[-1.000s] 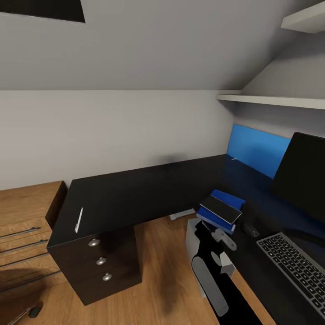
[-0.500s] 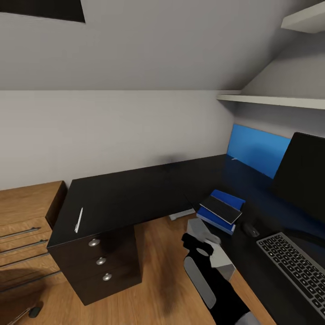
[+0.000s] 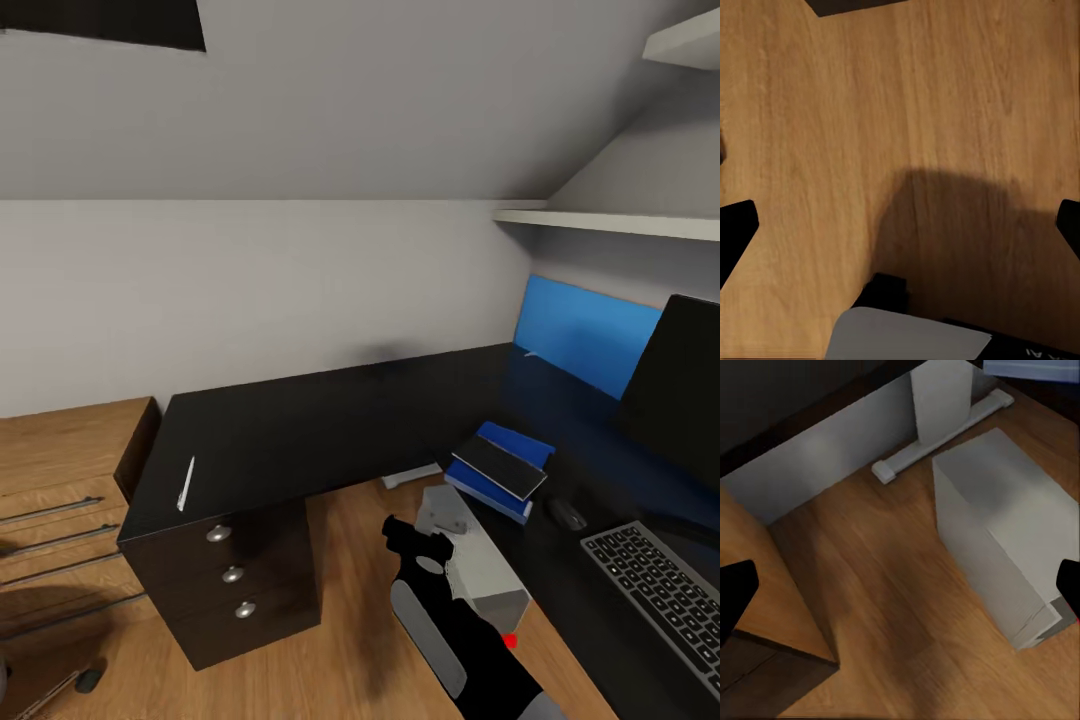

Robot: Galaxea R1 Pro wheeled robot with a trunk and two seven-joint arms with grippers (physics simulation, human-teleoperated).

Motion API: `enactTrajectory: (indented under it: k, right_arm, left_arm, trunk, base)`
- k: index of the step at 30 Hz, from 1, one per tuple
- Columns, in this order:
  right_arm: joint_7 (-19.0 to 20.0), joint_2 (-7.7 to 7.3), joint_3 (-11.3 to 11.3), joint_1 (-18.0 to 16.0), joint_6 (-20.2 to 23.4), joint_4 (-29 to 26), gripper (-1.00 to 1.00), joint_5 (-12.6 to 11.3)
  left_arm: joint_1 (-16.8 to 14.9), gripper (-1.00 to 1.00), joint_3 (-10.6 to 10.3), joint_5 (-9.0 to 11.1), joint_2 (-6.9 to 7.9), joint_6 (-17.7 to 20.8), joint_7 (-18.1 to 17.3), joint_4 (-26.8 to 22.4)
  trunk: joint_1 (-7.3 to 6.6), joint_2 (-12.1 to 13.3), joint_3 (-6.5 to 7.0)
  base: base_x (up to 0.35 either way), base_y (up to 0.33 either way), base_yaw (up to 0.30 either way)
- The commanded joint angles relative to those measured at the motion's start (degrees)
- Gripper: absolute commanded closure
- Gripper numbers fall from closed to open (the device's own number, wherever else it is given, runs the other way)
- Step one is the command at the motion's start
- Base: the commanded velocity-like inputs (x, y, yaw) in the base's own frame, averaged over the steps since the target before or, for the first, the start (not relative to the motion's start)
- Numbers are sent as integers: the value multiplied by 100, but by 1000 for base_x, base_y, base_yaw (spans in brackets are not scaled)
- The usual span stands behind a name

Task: In the bedroom, organize the workspace by keeping the computer under the desk, ensuring the monitor is on the desk, placing the keyboard on the desk next to the monitor, placing the mouse on the desk next to the keyboard, moving the folder from the swivel chair onto the desk next to the mouse, stacking the notebook on top of the folder with the pen on top of the notebook, and positioning the swivel chair next to the desk.

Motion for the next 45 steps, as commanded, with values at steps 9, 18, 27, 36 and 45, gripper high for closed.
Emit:
enactTrajectory:
  k: [9, 18, 27, 36, 45]
  right_arm:
    - [-33, 10, 86, -5, 28, 33, -100, 111]
    - [-25, 29, 285, -5, 24, 87, -100, 120]
    - [-24, 32, 395, -5, 25, 90, -100, 122]
    - [-20, 35, 420, -5, 26, 90, -100, 256]
    - [-19, 35, 425, -5, 27, 90, -100, 285]
  left_arm:
    - [-12, -100, -52, 57, -2, -52, 28, 44]
    - [-11, -100, -54, 60, -3, -53, 28, 48]
    - [-9, -100, -55, 54, -3, -53, 28, 48]
    - [-10, -100, -55, 53, -3, -67, 28, 48]
    - [-8, -100, -51, 35, 5, -344, -23, 36]
  trunk:
    - [0, -4, -37]
    - [0, -4, -71]
    - [0, -4, -108]
    - [0, -4, -145]
    - [0, -4, -182]
  base:
    - [0, 0, 240]
    - [0, 0, 250]
    - [0, 0, 250]
    - [0, 0, 250]
    - [0, 0, 250]
